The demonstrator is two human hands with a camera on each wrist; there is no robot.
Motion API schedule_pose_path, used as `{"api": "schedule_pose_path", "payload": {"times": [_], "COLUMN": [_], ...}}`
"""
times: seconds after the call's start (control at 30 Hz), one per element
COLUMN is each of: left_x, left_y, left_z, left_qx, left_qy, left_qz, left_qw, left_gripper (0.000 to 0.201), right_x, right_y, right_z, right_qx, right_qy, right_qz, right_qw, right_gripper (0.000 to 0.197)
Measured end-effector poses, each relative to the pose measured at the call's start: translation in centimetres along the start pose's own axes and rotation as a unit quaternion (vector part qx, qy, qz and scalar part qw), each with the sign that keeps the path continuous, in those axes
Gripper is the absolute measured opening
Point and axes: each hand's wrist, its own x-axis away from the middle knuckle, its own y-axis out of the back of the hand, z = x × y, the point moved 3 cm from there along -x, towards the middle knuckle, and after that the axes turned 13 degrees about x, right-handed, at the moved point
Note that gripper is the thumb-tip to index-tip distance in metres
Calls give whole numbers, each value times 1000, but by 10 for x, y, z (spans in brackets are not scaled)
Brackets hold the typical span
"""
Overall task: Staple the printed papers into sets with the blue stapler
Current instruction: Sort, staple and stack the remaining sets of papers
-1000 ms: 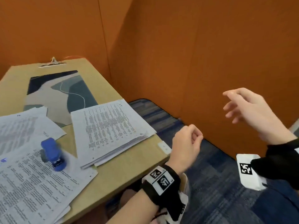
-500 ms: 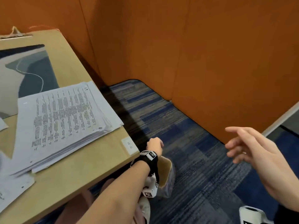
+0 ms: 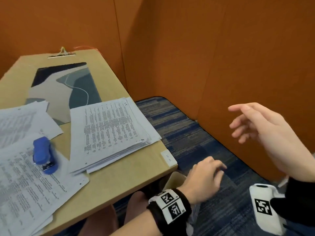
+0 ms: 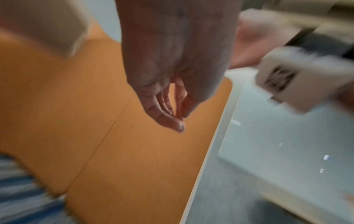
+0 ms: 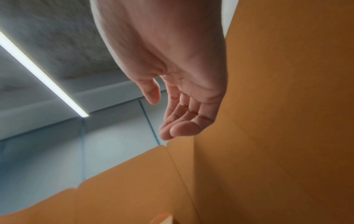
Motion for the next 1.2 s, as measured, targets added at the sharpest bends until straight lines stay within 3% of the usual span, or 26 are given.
{"api": "schedule_pose_path", "payload": {"times": [0.1, 0.23, 0.3, 0.4, 0.47, 0.57, 0.67, 0.8, 0.87, 1.03, 1.2], "left_x": [49, 126, 165, 218, 246, 271, 284, 289, 289, 285, 280], "left_y": [65, 166, 212, 277, 319, 372, 399, 415, 422, 436, 439], "left_z": [-50, -72, -65, -39, -10, 52, 108, 144, 151, 154, 155], "left_qx": [51, 62, 12, -116, -193, -261, -271, -266, -241, -215, -170], "left_qy": [-60, -71, -43, 60, 166, 355, 454, 461, 475, 490, 494], "left_qz": [-120, -292, -349, -400, -391, -281, -171, -153, -120, -78, -76], "left_qw": [990, 952, 936, 907, 884, 853, 831, 833, 838, 841, 850], "left_gripper": [20, 13, 11, 12, 11, 12, 38, 71, 85, 86, 87], "right_x": [-8, -18, -19, -10, 1, 12, 16, 19, 17, 6, -28], "right_y": [-24, -94, -144, -225, -276, -339, -379, -404, -412, -414, -408], "right_z": [48, 108, 134, 165, 178, 189, 200, 209, 207, 206, 204], "right_qx": [0, 17, 49, 121, 181, 264, 343, 451, 471, 455, 477], "right_qy": [50, 88, 100, 128, 136, 130, 152, 204, 205, 177, 142], "right_qz": [30, 136, 202, 307, 370, 425, 426, 389, 378, 366, 291], "right_qw": [998, 987, 973, 935, 901, 856, 824, 777, 770, 792, 817], "right_gripper": [31, 29, 26, 27, 31, 26, 27, 39, 31, 17, 24]}}
